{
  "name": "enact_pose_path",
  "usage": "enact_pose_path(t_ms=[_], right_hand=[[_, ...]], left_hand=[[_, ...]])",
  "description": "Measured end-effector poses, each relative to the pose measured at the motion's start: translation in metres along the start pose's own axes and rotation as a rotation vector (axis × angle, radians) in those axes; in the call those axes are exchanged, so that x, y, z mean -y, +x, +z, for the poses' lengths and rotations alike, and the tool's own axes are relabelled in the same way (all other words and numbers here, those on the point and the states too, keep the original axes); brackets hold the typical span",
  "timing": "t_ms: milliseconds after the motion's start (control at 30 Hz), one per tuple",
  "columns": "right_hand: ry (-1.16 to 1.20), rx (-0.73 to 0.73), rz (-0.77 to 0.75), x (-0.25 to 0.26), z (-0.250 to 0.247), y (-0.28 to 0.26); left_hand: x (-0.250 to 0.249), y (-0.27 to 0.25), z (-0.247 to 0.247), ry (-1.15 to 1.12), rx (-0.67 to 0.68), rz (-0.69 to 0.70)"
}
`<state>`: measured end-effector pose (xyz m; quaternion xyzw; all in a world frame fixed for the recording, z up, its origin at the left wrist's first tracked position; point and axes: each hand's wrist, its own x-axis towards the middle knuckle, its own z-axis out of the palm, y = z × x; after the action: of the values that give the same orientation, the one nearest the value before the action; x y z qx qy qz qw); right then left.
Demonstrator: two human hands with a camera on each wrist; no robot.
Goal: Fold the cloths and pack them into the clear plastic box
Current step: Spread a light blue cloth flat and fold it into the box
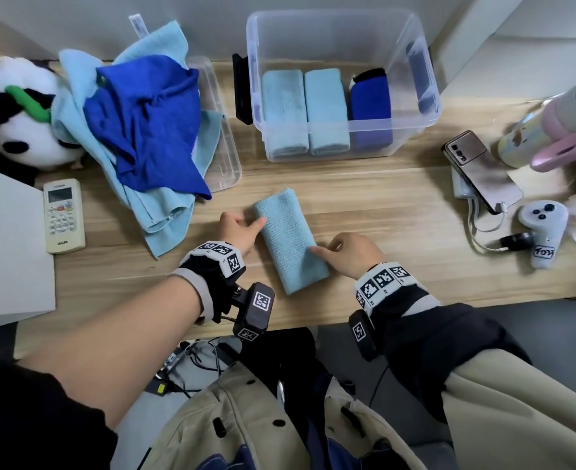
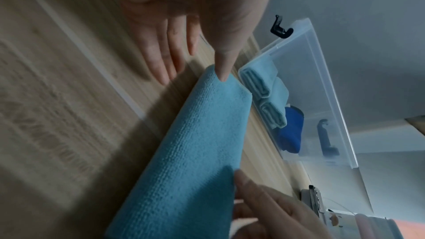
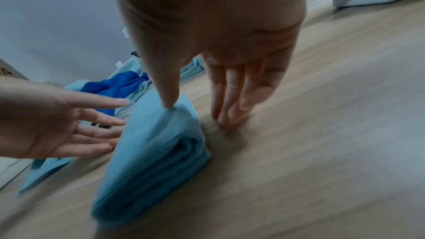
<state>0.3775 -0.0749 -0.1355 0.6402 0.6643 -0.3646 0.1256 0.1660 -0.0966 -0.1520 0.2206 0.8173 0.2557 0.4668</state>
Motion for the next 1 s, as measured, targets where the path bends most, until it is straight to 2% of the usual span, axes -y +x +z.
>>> enact_pose_path(t_ms=[67,133,333,433,567,667,833,1000], right_hand=[[0.157,-0.037,-0.024,0.009,0.004,0.000],[0.253,0.005,-0.028,0.018,0.010,0.002],[0.463,0.171,-0.030,0.032,0.024,0.004],[0.594,0.211,-0.041,0.039,0.020,-0.002],[0.718,0.126,0.013,0.044,0.005,-0.003],[0.876,0.139,-0.016,0.047,-0.008,-0.003],[0.944,0.103,-0.065,0.060,-0.031,-0.007],[0.944,-0.064,-0.221,0.083,-0.072,-0.010]], left_hand=[[0.000,-0.006,0.001,-0.035,0.110,-0.061],[0.001,-0.012,0.003,-0.056,0.221,-0.099],[0.001,-0.023,0.002,-0.151,0.375,-0.138],[-0.004,-0.028,0.000,-0.175,0.430,-0.065],[-0.018,-0.032,-0.013,-0.174,0.520,0.045],[-0.036,-0.037,-0.024,-0.198,0.614,0.154],[-0.070,-0.038,-0.035,-0.204,0.591,0.320],[-0.109,-0.033,-0.040,-0.270,0.507,0.409]])
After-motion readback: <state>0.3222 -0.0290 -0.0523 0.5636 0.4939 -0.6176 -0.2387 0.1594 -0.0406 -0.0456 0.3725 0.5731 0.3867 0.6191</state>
